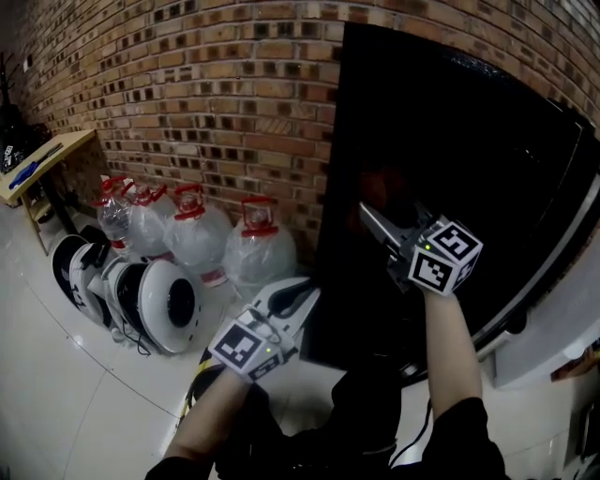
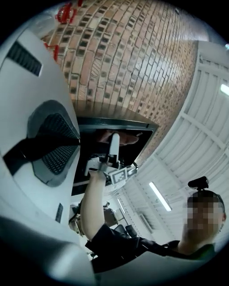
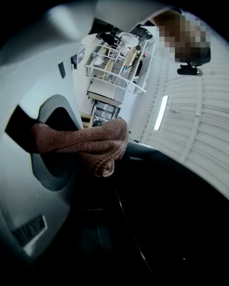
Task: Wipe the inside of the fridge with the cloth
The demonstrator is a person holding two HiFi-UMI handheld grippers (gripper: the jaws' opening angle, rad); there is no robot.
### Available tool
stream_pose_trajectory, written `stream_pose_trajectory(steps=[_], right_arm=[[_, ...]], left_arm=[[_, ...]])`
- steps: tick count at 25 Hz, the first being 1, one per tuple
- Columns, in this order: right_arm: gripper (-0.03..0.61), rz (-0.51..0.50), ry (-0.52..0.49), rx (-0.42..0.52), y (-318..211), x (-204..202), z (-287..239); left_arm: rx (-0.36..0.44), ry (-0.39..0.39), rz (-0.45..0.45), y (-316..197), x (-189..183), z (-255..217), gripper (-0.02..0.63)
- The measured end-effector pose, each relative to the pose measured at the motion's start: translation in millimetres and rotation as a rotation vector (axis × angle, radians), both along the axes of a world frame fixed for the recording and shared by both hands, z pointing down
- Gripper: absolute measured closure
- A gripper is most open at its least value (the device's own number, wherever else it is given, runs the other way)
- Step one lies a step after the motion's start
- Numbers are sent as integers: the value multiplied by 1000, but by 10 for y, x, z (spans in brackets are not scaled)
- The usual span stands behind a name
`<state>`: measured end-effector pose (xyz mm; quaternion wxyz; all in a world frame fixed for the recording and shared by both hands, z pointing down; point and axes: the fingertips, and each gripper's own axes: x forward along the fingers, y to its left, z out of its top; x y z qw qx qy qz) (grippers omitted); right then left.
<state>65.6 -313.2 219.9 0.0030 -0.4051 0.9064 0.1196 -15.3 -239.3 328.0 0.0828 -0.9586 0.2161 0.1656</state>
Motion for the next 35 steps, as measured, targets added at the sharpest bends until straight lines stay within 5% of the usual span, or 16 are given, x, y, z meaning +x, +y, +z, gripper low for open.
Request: stream_pose_trajectory(steps=[6,20,35], right_arm=[[454,-19,0,-45,-105,-17,184],[454,8,66,-34,-580,247,-57],[454,96,-5,-121,-1318,616,108]], left_arm=[[-44,22,72,182,10,45,568],[8,-54,29,37,46,9,568],[41,-56,-5,-111,51,35,568]])
